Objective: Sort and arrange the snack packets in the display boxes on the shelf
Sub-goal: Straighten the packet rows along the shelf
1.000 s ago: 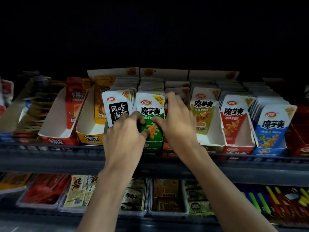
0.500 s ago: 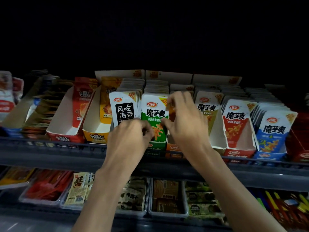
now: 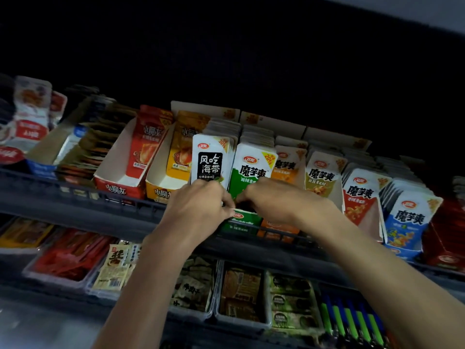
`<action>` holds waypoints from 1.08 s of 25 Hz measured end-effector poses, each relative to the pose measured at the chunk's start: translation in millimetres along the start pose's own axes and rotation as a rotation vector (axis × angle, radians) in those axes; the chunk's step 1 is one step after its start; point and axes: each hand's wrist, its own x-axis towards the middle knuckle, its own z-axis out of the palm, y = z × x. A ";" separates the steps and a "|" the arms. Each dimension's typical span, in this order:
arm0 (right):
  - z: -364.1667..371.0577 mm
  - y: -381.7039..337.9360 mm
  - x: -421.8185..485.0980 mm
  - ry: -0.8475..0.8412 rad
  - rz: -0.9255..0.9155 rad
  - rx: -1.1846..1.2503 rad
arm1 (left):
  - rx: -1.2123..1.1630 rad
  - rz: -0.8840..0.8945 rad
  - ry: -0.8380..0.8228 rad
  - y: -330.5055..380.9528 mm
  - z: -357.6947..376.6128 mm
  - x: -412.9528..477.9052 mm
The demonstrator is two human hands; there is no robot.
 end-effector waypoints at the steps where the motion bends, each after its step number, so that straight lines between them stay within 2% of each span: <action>1: -1.1 -3.1 1.4 0.009 0.010 -0.018 | 0.000 0.000 0.000 0.0 -0.6 0.5; 7: 1.6 -9.2 1.9 0.087 0.030 -0.079 | -0.002 0.017 -0.008 -1.3 -1.0 1.7; 14: 23.6 -3.3 2.7 0.335 -0.006 -0.132 | 0.001 0.030 0.004 -0.5 0.7 3.8; 17: 21.0 4.4 -1.4 0.618 -0.010 -0.091 | -0.028 0.026 0.009 1.8 3.3 4.6; 20: 16.4 10.5 -1.0 0.900 0.091 -0.133 | -0.044 0.033 0.009 4.3 6.3 6.2; 23: 18.0 10.7 8.3 0.915 0.193 -0.214 | -0.039 0.028 0.020 5.8 7.4 7.3; 27: 24.2 10.0 19.6 0.883 0.219 -0.248 | -0.036 0.019 0.034 5.9 9.0 10.4</action>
